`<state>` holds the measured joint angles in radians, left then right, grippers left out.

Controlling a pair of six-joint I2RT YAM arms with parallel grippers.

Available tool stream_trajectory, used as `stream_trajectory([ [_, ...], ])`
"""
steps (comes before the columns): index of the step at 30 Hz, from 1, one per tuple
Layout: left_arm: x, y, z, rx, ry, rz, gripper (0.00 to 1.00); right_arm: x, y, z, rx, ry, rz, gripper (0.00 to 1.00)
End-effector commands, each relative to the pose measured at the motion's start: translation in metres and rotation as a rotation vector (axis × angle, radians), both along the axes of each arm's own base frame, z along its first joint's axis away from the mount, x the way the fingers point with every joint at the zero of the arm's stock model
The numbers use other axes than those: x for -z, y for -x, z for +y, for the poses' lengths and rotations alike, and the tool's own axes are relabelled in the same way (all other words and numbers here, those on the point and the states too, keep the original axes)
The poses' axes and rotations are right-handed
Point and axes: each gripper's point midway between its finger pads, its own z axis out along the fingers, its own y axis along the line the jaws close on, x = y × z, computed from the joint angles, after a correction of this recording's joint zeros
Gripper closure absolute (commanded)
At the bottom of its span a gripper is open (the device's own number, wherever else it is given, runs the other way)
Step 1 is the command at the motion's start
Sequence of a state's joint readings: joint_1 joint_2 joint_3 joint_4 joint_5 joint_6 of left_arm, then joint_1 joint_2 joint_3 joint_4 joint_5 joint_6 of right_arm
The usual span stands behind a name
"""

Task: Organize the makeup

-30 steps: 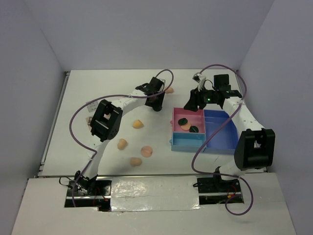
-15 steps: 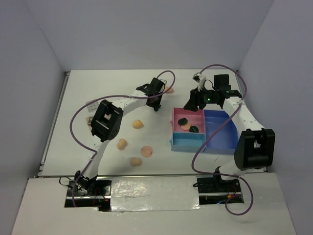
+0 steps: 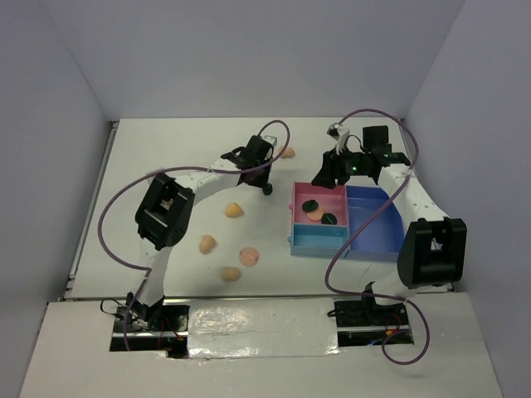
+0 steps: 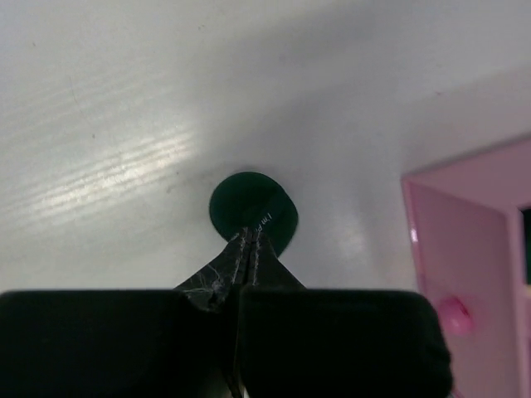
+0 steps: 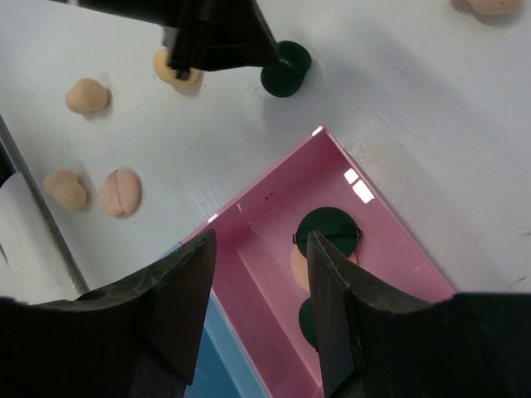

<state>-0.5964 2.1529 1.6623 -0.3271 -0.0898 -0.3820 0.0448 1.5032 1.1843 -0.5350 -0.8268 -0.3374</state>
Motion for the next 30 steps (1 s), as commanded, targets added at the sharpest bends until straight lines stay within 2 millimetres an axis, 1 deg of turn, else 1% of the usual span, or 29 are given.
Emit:
stream_trajectory([
  [1,-0.07,0.003,-0.019,-0.001,0.18,-0.108,1.0,-0.014,-0.002,-0.003,0.006,-0.005,-0.062,0.45],
  [2,-0.087,0.004,-0.021,0.004,0.218,-0.139,1.0,-0.015,-0.002,-0.003,0.006,-0.008,-0.064,0.45],
  [4,-0.088,0.015,-0.021,0.012,0.234,-0.127,1.0,-0.018,0.0,-0.003,0.006,-0.011,-0.074,0.45],
  [5,-0.095,0.021,-0.023,0.019,0.249,-0.141,1.0,-0.018,0.0,-0.003,0.006,-0.014,-0.075,0.45],
  [7,-0.099,0.029,-0.028,0.042,0.27,-0.135,1.0,-0.021,0.001,-0.003,0.008,-0.016,-0.085,0.45],
  [8,-0.101,0.038,-0.03,0.056,0.282,-0.131,1.0,-0.021,0.001,-0.003,0.008,-0.017,-0.086,0.45],
  [10,-0.114,0.044,-0.037,0.077,0.32,-0.148,1.0,-0.024,0.001,-0.005,0.013,-0.017,-0.096,0.45],
  [11,-0.111,0.056,-0.044,0.11,0.338,-0.129,1.0,-0.025,0.0,-0.007,0.018,-0.014,-0.102,0.45],
  [12,-0.117,0.058,-0.05,0.125,0.367,-0.142,1.0,-0.027,0.0,-0.008,0.022,-0.012,-0.108,0.45],
  [14,-0.12,0.072,-0.063,0.17,0.402,-0.129,1.0,-0.032,-0.001,-0.012,0.034,-0.013,-0.125,0.45],
  [15,-0.123,0.075,-0.069,0.182,0.415,-0.136,1.0,-0.035,-0.001,-0.011,0.034,-0.018,-0.131,0.45],
  [16,-0.123,0.079,-0.073,0.19,0.427,-0.13,1.0,-0.036,-0.004,-0.021,0.063,-0.019,-0.131,0.45],
  [18,-0.124,0.09,-0.087,0.227,0.454,-0.121,1.0,-0.038,-0.005,-0.026,0.078,-0.019,-0.137,0.45],
  [20,-0.126,0.095,-0.1,0.244,0.482,-0.122,1.0,-0.038,-0.006,-0.03,0.089,-0.021,-0.135,0.45],
  [22,-0.126,0.1,-0.111,0.258,0.5,-0.116,1.0,-0.038,-0.006,-0.032,0.092,-0.024,-0.137,0.45],
  [26,-0.125,0.106,-0.126,0.271,0.523,-0.114,1.0,-0.037,-0.005,-0.032,0.093,-0.026,-0.137,0.45],
  [28,-0.116,0.108,-0.133,0.275,0.52,-0.094,1.0,-0.037,-0.005,-0.032,0.091,-0.028,-0.134,0.45],
  [29,-0.113,0.109,-0.135,0.275,0.515,-0.087,0.98,-0.036,-0.005,-0.032,0.09,-0.029,-0.132,0.45],
  [30,-0.109,0.107,-0.135,0.262,0.508,-0.087,0.92,-0.037,-0.005,-0.032,0.088,-0.029,-0.133,0.45],
])
